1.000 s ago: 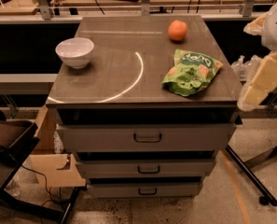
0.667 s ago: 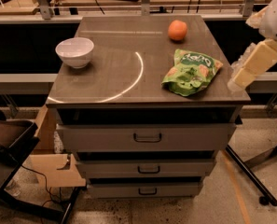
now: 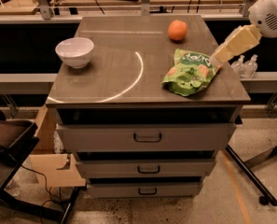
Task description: Move orange near white bowl
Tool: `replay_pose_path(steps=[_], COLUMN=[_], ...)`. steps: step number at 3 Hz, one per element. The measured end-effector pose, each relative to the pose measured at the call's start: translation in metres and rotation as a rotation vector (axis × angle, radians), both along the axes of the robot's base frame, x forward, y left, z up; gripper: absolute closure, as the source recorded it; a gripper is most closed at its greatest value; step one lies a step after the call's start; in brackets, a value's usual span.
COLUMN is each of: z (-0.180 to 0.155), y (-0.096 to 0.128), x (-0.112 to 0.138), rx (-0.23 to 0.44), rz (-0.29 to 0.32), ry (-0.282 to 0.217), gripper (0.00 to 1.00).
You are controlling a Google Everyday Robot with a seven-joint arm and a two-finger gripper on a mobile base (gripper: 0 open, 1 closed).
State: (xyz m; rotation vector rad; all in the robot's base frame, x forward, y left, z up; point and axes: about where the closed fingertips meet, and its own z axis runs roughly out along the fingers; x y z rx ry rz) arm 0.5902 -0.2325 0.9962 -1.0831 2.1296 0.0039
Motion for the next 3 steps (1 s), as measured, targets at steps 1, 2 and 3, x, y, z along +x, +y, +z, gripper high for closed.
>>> replay_pose_path(steps=[1,2,3], z=[0.0057,0.0123,0.0119], y=[0.0083,0.0087,0.0091], x=[0.0285,0.0374,0.0371], rx=[0.06,0.107,0.107], rz=[-0.128,-0.181,-0.18], ry=[-0.083,-0.11,-0.108], gripper=[0.0,0.0,0.0])
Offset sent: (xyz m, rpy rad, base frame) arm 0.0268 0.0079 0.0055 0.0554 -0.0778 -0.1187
